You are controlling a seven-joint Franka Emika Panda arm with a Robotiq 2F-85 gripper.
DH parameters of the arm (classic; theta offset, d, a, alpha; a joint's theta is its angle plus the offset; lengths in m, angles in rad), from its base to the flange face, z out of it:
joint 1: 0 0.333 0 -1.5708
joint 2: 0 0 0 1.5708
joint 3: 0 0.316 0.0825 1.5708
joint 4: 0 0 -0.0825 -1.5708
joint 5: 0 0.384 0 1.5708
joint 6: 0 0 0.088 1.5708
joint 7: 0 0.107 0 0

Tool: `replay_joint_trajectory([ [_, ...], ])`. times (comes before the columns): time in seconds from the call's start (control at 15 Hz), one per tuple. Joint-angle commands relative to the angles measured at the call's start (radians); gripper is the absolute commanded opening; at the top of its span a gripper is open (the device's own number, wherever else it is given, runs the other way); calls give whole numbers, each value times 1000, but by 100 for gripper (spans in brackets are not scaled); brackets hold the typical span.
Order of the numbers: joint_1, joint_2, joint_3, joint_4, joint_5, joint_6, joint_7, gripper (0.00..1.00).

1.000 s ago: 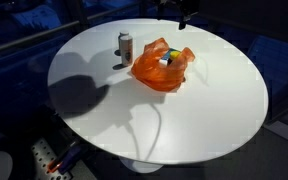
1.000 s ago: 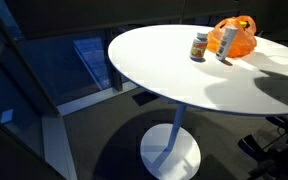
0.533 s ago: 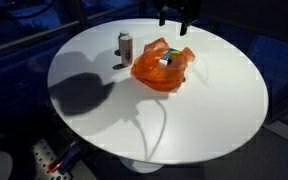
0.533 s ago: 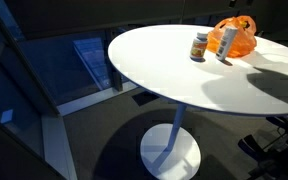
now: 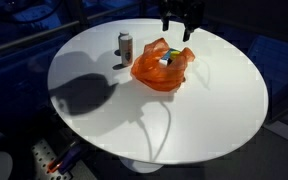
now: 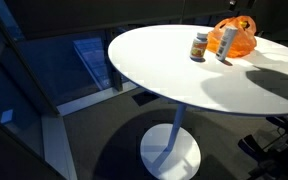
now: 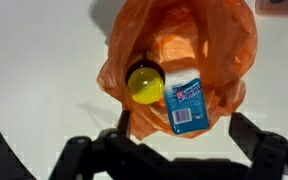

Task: Remove the bottle with a yellow cap from the plastic bag and put it on the table

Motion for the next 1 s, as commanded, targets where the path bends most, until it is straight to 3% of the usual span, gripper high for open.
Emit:
replay_joint_trajectory([
  [0.0, -4, 2, -14, 1, -15, 11, 33, 100],
  [0.93, 14, 36, -42, 7, -118, -35, 126, 100],
])
